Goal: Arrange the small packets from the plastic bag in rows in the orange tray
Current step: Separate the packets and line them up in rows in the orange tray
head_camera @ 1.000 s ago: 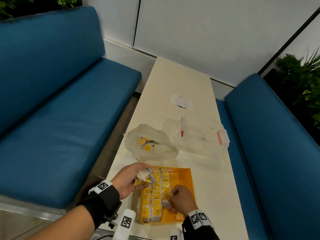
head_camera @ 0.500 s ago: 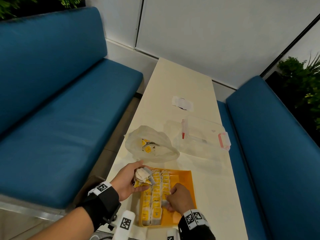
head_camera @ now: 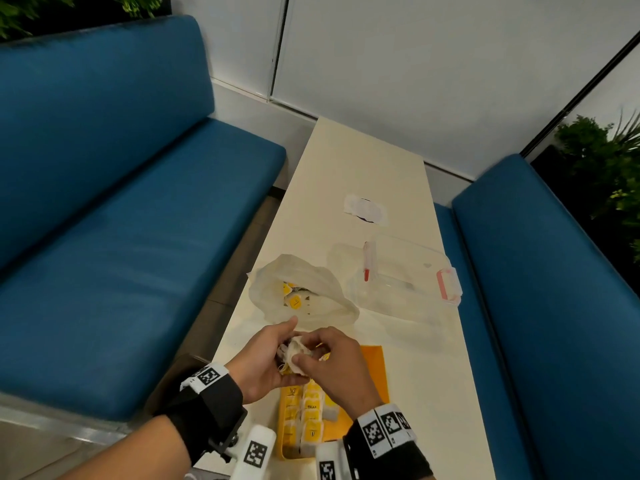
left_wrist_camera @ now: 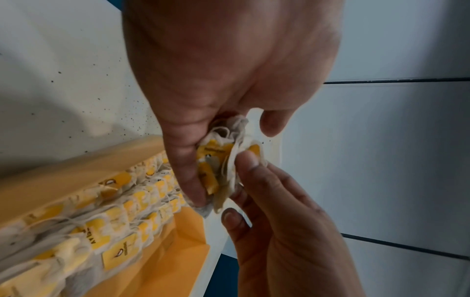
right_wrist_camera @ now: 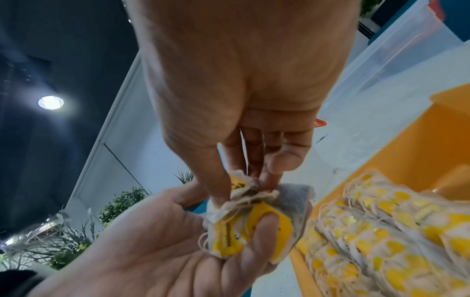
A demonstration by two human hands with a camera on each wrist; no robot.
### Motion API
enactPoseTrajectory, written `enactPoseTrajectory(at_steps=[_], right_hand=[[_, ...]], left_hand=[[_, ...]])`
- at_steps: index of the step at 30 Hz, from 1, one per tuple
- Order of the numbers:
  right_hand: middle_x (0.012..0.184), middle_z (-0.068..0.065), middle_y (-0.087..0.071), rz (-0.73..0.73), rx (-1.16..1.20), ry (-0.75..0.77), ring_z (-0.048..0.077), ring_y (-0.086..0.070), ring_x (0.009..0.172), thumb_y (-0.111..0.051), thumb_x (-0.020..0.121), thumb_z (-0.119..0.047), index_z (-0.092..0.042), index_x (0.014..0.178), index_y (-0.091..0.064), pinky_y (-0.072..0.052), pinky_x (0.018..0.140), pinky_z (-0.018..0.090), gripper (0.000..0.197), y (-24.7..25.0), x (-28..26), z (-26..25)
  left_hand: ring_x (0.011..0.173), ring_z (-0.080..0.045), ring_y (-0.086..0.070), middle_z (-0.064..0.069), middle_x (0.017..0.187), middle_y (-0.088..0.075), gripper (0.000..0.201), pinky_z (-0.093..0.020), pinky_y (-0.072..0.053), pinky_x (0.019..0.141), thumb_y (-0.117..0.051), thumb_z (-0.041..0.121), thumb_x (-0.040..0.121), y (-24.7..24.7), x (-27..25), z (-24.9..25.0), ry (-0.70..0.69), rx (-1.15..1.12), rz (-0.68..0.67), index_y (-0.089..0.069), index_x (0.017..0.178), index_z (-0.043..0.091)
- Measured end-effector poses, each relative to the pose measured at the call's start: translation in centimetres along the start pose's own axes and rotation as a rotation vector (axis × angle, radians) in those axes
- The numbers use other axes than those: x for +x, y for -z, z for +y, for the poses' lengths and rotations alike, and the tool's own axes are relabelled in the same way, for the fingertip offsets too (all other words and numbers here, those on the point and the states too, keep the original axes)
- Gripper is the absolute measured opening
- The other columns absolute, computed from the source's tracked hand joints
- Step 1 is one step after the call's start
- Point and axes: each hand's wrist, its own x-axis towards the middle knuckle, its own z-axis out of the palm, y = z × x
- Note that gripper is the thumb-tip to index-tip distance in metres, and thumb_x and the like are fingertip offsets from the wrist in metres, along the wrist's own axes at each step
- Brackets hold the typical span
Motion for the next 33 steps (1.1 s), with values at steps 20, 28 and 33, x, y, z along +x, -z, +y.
enactPoseTrajectory(at_steps=[20,28,33], right_hand=[[0.074,-0.002,-0.073,0.203,0.245,-0.057,0.015,-0.067,0.067,-0.076,0.083,-0.017,-0.019,0.077,-0.074,-0.055,0.065,0.028,0.007,3.5,2.0,1.2],[0.060,0.001,-0.068,0.081,0.183,-0.177,0.001,-0.054,0.046,-0.074,0.083,-0.010,-0.010,0.076,-0.071,-0.041,0.052,0.014,0.007,4.9,0.6,3.9],[0.062,0.008,-0.069,-0.058,0.184,-0.263,0.011,-0.064,0.053,-0.067,0.089,-0.003,-0.005,0.085,-0.064,-0.043,0.051,0.017,0.005,4.2,-1.4,6.6]], left_hand=[[0.110,-0.036,-0.069,-0.023,0.127,-0.065,0.030,-0.041,-0.061,0.076,-0.058,0.002,0.092,1.5,0.9,0.2,-0.073,0.011,0.036,-0.076,0.114,0.009],[0.104,-0.034,-0.069,-0.023,0.127,-0.063,0.030,-0.042,-0.062,0.076,-0.056,0.002,0.093,2.0,0.7,-0.1,-0.060,0.017,0.055,-0.075,0.116,0.007],[0.108,-0.035,-0.068,-0.022,0.129,-0.063,0.030,-0.043,-0.062,0.080,-0.056,0.002,0.093,2.1,1.0,-0.4,-0.061,0.033,0.062,-0.075,0.116,0.008]])
